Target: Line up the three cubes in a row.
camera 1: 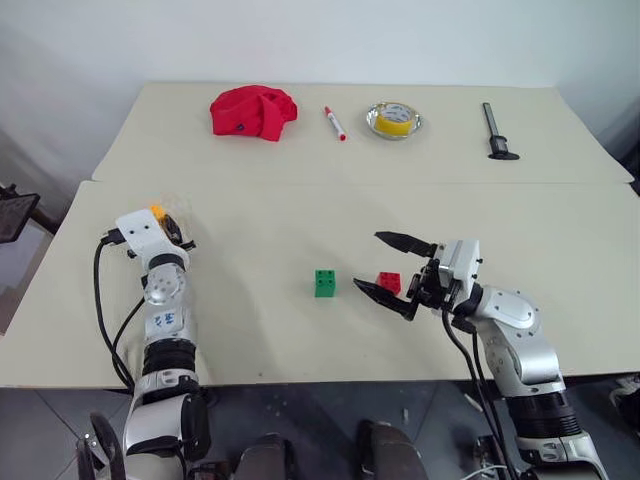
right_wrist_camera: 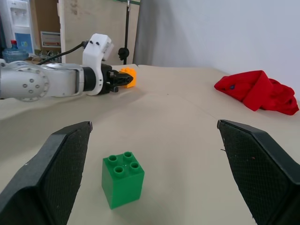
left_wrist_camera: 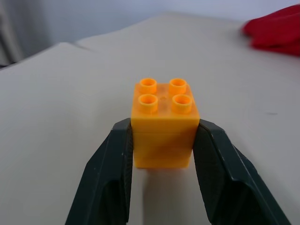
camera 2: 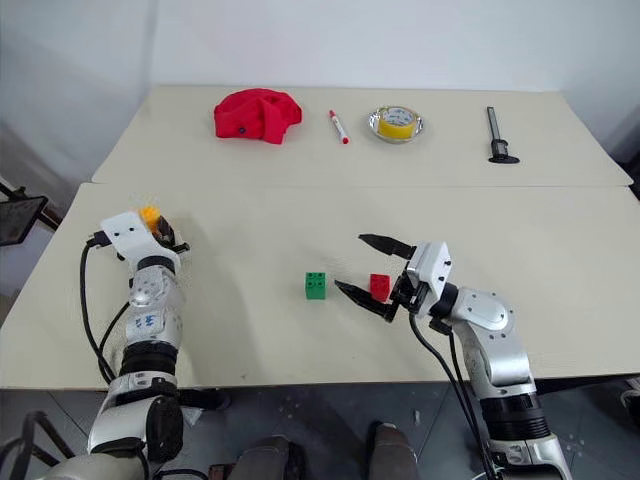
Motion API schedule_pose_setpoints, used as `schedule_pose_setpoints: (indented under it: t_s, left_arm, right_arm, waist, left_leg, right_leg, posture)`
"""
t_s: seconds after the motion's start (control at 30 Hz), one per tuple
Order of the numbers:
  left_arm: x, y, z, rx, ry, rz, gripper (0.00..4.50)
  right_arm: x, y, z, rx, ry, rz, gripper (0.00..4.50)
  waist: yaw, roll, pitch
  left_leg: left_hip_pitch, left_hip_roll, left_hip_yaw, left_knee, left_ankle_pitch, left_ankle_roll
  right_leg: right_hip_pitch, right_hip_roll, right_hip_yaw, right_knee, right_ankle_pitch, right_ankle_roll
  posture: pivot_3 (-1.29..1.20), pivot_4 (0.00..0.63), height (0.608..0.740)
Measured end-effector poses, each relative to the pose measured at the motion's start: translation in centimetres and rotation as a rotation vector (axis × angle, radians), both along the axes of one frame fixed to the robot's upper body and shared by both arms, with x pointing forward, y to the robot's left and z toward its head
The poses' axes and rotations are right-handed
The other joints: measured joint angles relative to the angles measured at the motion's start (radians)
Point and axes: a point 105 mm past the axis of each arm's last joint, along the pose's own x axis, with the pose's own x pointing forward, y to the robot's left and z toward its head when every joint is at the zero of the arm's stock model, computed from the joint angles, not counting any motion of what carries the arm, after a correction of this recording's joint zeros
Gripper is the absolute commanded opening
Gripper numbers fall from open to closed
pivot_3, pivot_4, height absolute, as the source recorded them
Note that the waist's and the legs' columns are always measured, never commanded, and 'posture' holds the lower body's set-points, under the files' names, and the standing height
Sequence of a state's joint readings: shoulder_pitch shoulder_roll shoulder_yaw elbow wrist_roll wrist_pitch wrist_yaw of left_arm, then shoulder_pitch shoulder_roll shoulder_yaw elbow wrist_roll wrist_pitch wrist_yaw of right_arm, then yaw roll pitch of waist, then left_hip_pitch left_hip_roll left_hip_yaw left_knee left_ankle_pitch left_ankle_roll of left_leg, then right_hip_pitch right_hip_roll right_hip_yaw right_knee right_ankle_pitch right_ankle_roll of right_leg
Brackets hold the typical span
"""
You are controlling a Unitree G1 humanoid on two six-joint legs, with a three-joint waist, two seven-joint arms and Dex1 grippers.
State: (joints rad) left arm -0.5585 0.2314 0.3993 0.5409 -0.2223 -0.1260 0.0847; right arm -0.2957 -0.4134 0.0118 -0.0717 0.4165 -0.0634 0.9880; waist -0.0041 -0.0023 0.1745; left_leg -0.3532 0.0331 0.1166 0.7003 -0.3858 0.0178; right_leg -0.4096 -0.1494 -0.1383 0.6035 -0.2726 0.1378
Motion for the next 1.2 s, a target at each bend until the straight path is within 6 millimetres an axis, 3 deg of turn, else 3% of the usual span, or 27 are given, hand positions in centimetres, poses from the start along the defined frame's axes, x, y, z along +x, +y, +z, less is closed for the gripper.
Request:
schedule_pose_setpoints:
  t_s: [0.1,0.17,0.23,0.4,0.7,1.0,1.2]
  left_arm:
    - [-2.9,-1.6,1.6,0.031,-0.092,-0.426,1.46]
    - [-6.3,-3.1,2.2,0.174,-0.038,-0.790,1.46]
    - [-7.7,-3.7,2.9,0.285,0.012,-0.991,1.46]
    - [-7.0,-5.6,1.9,0.499,0.088,-1.293,1.46]
    - [-6.4,-8.9,-0.9,0.675,0.180,-1.635,1.46]
    - [-5.5,-9.3,-1.1,0.723,0.175,-1.630,1.46]
    - [-5.7,-8.3,-2.3,0.719,0.267,-1.629,3.34]
  right_arm:
    - [-0.1,-0.2,-0.1,-0.007,-0.001,-0.008,4.50]
    - [-0.3,-1.4,-0.5,-0.024,0.009,-0.049,4.50]
    - [-0.3,-2.2,-0.6,-0.036,0.013,-0.072,4.50]
    - [-1.0,-2.6,-1.0,-0.061,0.019,-0.069,4.50]
    - [-2.2,-2.9,-1.2,-0.093,0.021,-0.076,4.50]
    - [-2.7,-3.6,-1.3,-0.106,0.028,-0.098,4.50]
    - [-2.7,-3.7,-1.3,-0.109,0.035,-0.097,4.50]
  waist:
    - [-0.014,0.000,0.000]
    - [-0.026,0.001,0.001]
    - [-0.019,0.003,0.002]
    - [0.003,0.003,0.002]
    - [-0.006,0.003,0.002]
    - [0.000,0.002,0.002]
    - [-0.001,0.002,0.002]
  left_leg:
    - [0.000,0.001,0.001,-0.001,0.000,-0.001]
    - [0.001,0.001,0.001,-0.002,-0.001,-0.002]
    - [0.000,0.001,0.001,0.000,0.000,-0.002]
    - [0.001,-0.001,0.004,0.000,0.004,-0.001]
    - [-0.001,0.000,0.005,-0.003,0.004,-0.002]
    - [0.000,0.000,0.004,0.001,0.004,-0.001]
    - [0.000,0.000,0.003,0.000,0.004,-0.001]
  right_leg:
    - [-0.002,0.000,0.000,0.001,0.000,0.000]
    - [-0.003,0.001,0.000,0.003,-0.001,0.000]
    - [-0.001,0.001,0.000,0.001,-0.001,-0.001]
    - [0.001,0.001,0.004,-0.002,-0.002,-0.004]
    - [-0.004,0.001,0.002,0.000,-0.001,-0.003]
    - [-0.002,0.000,0.003,0.002,-0.001,-0.003]
    - [-0.003,0.000,0.003,0.003,-0.001,-0.003]
  posture:
    - [0.00,0.150,0.740]
    - [0.00,0.150,0.740]
    - [0.00,0.150,0.740]
    - [0.00,0.150,0.740]
    - [0.00,0.150,0.740]
    - [0.00,0.150,0.740]
    - [0.00,0.150,0.740]
